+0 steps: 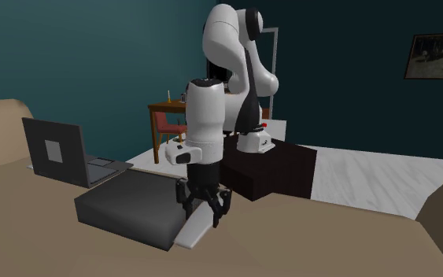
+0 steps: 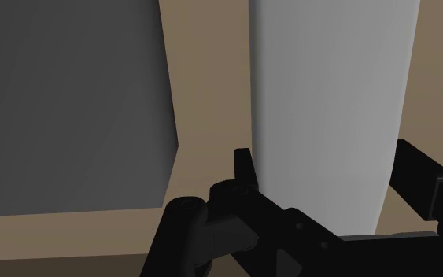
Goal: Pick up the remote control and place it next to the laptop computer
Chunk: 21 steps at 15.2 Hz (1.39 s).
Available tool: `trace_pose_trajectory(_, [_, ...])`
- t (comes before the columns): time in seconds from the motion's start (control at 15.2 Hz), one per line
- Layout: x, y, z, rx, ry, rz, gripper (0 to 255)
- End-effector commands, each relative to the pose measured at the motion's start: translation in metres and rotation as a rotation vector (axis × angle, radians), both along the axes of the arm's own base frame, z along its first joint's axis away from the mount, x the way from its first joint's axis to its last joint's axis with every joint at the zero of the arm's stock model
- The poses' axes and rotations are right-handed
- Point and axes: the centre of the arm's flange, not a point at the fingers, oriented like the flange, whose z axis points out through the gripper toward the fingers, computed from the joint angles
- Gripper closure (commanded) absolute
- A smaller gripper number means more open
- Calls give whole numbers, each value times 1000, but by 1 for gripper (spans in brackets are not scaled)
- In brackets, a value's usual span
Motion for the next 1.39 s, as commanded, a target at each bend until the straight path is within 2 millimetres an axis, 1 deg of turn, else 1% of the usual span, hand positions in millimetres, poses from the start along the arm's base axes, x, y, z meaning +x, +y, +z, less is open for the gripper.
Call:
trace_pose_trajectory(0.0, [0,0,11,0,0,0,255])
trace_pose_trajectory(1.32, [0,0,117,0,0,0,255])
